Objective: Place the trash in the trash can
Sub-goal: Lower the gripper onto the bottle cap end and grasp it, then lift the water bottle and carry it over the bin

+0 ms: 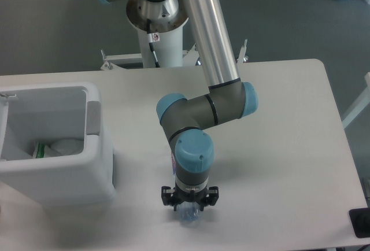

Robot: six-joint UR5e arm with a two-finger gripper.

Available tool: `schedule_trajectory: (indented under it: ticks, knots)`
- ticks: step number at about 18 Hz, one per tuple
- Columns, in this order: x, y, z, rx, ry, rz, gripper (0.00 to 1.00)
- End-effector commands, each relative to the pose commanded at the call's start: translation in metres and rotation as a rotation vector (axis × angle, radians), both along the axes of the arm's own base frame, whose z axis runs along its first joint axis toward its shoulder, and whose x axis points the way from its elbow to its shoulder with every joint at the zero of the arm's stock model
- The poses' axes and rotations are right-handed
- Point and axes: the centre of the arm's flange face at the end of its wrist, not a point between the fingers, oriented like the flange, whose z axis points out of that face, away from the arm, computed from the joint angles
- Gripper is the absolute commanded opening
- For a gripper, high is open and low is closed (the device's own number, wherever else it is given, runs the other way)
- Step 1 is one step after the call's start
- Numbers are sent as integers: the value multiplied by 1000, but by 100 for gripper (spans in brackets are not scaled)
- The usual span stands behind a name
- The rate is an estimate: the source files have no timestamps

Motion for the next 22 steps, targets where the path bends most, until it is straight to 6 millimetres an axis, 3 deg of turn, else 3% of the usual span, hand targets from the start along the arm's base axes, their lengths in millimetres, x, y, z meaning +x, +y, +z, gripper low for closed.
schedule_trajectory:
  ticks: [5,8,11,12,17,22]
  knots:
    - [-1,-1,8,8,8,2,70]
    - [-1,-1,23,24,24,2,70]
    - [-1,-2,56,62,55,4,67]
    - [0,-2,63,69,61,5,63]
    - [-1,-8,97,106,93,12,63]
    - [-12,-29,165,187,158,43,64]
